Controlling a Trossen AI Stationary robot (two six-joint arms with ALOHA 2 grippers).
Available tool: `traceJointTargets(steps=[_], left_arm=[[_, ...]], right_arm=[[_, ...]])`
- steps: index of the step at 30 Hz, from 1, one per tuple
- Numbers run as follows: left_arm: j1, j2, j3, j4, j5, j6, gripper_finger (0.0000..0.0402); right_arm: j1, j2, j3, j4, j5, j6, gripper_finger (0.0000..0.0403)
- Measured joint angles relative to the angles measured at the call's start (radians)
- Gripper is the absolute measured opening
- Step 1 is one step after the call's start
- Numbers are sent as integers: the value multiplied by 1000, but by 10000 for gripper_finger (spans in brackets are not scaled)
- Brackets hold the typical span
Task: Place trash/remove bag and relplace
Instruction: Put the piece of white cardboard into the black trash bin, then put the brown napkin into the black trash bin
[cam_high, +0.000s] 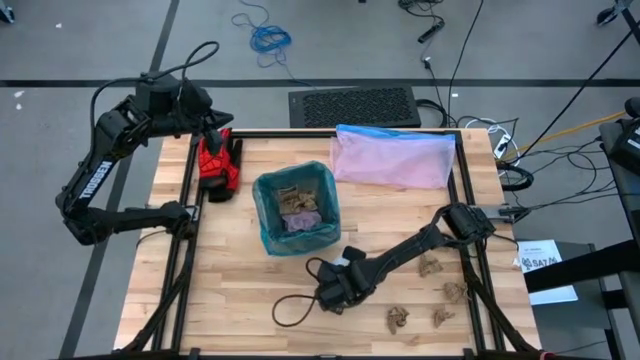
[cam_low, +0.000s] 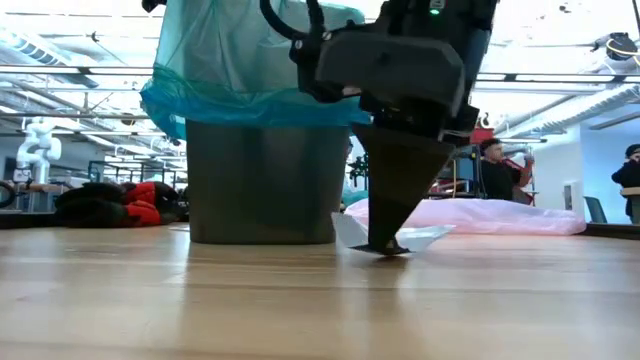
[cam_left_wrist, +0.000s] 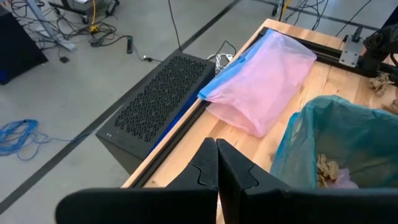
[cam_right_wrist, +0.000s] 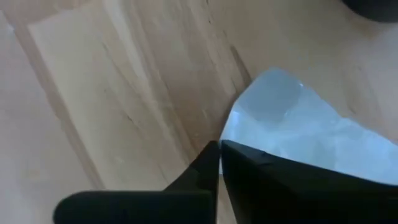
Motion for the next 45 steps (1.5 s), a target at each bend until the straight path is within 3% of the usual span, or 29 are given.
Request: traceJointTargets(steps=[6,13,17,20,24,27,31,34,38,45], left_arm=[[0,-14,0,-1,0,-3,0],[0,-32,0,1,0,-30,0],[0,-36,0,7,0,-56,0],[0,-38,0,7,2,-56,0],[0,-39,0,7,5,-56,0],[0,-39,0,10,5,-56,0],[0,-39,0,22,6,-57,0],[0,-39,0,24,7,-57,0],[0,-39,0,23,7,-57,0],[0,-38,0,28,-47,-55,0]], right_arm=[[3,-20,82,-13,-60,55,0],[41,-107,294,-11,-110,117,0],[63,-167,419,-9,-84,115,0],[57,-210,483,-16,15,91,0],[-14,-267,504,-18,163,22,0],[-96,-285,505,-38,205,-57,0],[-212,-272,504,-101,158,-130,0],[-292,-255,504,-148,50,-95,1],[-369,-238,503,-163,-124,-67,35],[-422,-243,503,-118,-211,-26,168]])
